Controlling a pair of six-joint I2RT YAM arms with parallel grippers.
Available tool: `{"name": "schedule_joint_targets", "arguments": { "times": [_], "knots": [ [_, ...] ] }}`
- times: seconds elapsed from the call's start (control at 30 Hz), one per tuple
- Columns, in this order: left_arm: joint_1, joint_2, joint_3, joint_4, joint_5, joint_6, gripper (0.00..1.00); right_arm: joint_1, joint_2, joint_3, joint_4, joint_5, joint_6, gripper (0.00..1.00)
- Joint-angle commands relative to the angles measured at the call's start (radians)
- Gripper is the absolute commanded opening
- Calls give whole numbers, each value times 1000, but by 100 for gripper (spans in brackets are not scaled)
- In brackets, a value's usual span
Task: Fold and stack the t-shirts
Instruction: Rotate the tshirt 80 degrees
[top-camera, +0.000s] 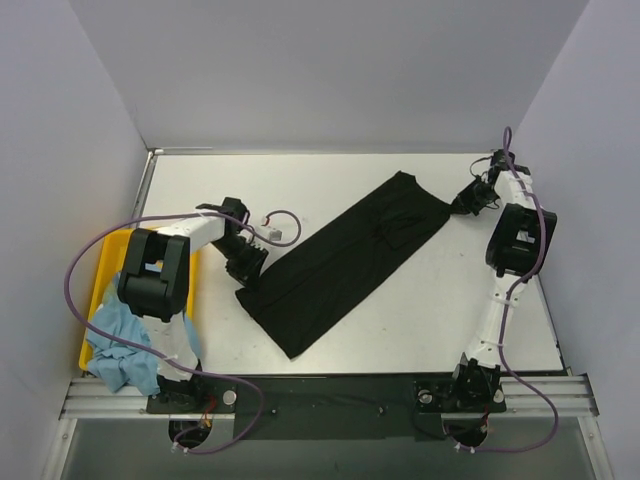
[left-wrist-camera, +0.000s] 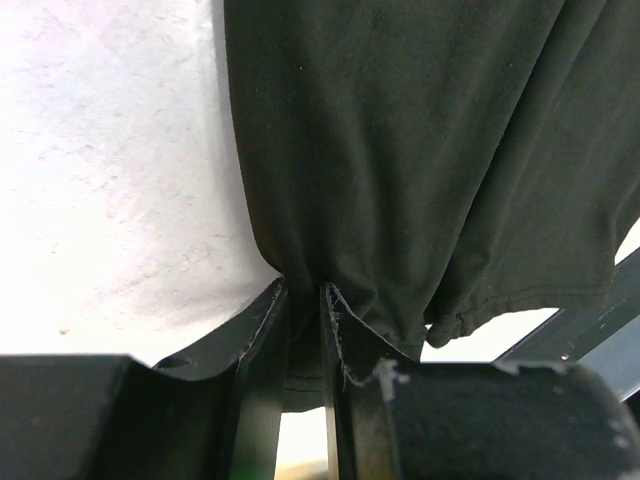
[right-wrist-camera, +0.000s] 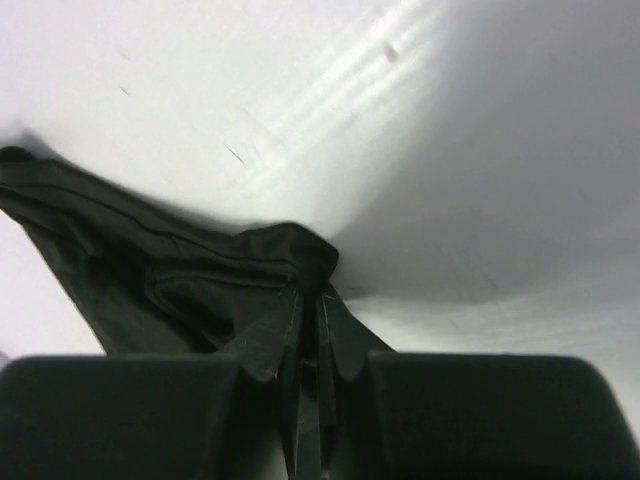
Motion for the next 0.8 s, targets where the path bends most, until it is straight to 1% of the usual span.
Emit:
{"name": "schedule_joint_targets", "arguments": {
  "times": [0.0,0.07,0.1,0.13,0.17,0.2,0.23,0.27,0.33,0.4,0.43,0.47,0.5,0.53,0.57,0.6,0.63,0.67,0.7,0.73,0.77],
  "knots": [
    [-18,-53,-30,-3,28,30,32,-11,97,140,24,-53,62,0],
    [-29,-67,-40,-14,36,47,40,-15,165,210,130,-102,122,0],
    [-36,-79,-38,-17,34,50,43,-16,186,236,220,-132,180,0],
    [-39,-84,-23,-31,37,56,48,-15,231,285,262,-152,247,0],
    [-39,-89,-15,-40,40,59,50,-15,255,310,347,-175,281,0],
    [-39,-90,14,-69,49,72,54,-13,304,365,381,-186,351,0],
    [-39,-84,29,-89,50,78,67,-12,326,391,448,-196,379,0],
    [-41,-78,64,-123,53,92,68,-10,369,449,473,-197,427,0],
    [-45,-49,113,-189,53,118,69,-4,412,497,573,-177,480,0],
    [-56,-24,144,-235,47,150,70,1,427,505,644,-147,517,12],
    [-62,-20,147,-246,42,159,70,1,432,504,665,-128,524,26],
    [-75,-23,147,-244,31,179,71,-1,429,501,668,-122,527,32],
    [-82,-27,147,-237,31,190,71,-4,426,488,675,-122,524,43],
    [-99,-40,149,-230,28,199,71,-8,403,473,676,-127,513,61],
    [-107,-47,160,-212,33,204,71,-18,389,430,675,-130,505,67],
    [-128,-56,166,-206,39,208,71,-25,343,404,673,-128,481,81],
    [-137,-66,178,-189,42,219,71,-38,311,339,653,-118,461,87],
    [-163,-79,181,-183,42,233,71,-51,247,308,630,-90,418,93],
    [-179,-90,180,-168,39,260,71,-58,204,242,574,-64,384,94],
    [-197,-119,172,-158,37,273,71,-64,120,211,514,5,323,96],
    [-205,-136,140,-131,49,308,71,-68,78,138,436,33,300,96]
  ]
}}
